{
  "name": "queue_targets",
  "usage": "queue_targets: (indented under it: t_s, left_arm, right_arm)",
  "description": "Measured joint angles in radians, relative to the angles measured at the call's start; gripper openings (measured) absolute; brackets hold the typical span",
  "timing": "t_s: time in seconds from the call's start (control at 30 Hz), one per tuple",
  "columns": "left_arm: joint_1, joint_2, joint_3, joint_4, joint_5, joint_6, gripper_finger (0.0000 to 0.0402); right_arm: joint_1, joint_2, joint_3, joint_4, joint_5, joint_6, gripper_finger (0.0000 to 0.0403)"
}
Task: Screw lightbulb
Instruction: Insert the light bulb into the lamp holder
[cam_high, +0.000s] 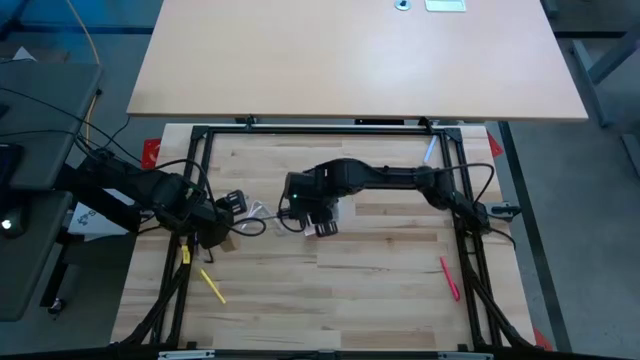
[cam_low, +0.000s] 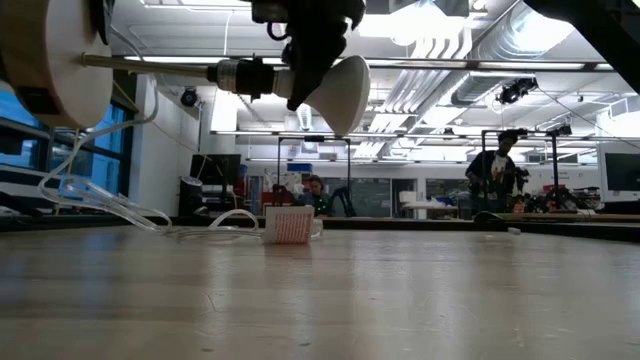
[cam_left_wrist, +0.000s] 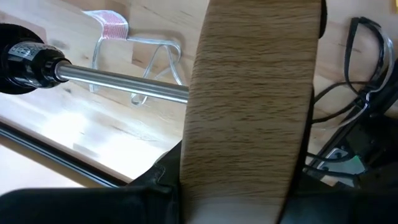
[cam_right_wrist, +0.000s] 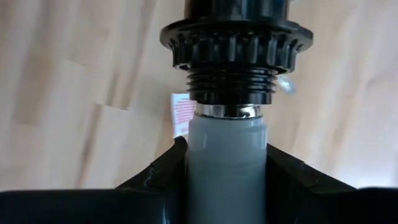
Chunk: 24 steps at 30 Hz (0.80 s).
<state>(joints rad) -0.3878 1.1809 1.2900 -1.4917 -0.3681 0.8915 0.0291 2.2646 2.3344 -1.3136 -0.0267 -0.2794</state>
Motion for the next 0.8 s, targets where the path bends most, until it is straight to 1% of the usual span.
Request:
queue_targets:
  t_s: [0.37, 0.53, 0.67, 0.8]
  left_arm:
    - [0.001, -0.001, 0.000, 0.015, -0.045, 0.143, 0.0107]
    - [-0.004, -0.002, 0.000, 0.035, -0.056, 0.181, 0.0107]
    - [-0.023, -0.003, 0.000, 0.069, -0.084, 0.221, 0.0107]
    - [-0.040, -0.003, 0.000, 0.111, -0.098, 0.250, 0.0107]
  right_arm:
    - [-0.079, 0.000, 0.000, -0.024, -0.330, 0.108, 0.0152]
    - [-0.115, 0.000, 0.000, -0.045, -0.521, 0.148, 0.0152]
    - [-0.141, 0.001, 0.000, -0.079, -0.697, 0.180, 0.0151]
    - [-0.161, 0.001, 0.000, -0.128, -0.833, 0.204, 0.0149]
